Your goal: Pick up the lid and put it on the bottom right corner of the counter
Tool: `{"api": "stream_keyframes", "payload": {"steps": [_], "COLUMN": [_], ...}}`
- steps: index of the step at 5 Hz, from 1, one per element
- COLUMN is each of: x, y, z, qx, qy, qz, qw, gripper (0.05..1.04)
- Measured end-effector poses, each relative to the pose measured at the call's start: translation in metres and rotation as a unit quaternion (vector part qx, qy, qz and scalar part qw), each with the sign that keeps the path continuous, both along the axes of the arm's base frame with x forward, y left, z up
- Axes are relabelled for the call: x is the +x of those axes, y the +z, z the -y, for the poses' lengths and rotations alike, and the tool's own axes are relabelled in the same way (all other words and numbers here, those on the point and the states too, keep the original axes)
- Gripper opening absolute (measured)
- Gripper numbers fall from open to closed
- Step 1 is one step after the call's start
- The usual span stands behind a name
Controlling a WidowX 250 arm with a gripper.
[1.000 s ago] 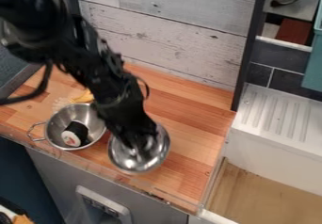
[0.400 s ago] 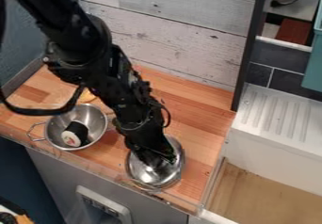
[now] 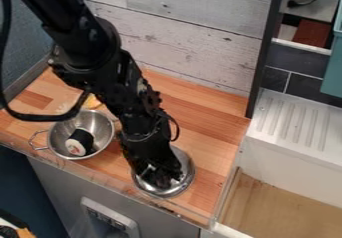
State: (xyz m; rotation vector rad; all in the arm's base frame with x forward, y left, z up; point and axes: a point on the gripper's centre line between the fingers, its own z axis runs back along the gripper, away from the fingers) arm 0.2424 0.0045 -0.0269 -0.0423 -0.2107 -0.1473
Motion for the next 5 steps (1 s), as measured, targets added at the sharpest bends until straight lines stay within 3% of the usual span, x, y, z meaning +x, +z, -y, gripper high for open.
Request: {"api": "stream_keyframes", "payload": {"steps": [1,4,5], "x": [0.004,0.018,0.022], "y": [0.015,0.083,0.09], "z": [0.002,-0.011,-0.017], "qx": [-0.005,0.002,0.03], "qy": [-0.002,-0.005,-0.009], "qz": [0.019,0.069,0.07], "qw": [0.9998,0.9976,0.997], "gripper": [1.022,1.006,1.006]}}
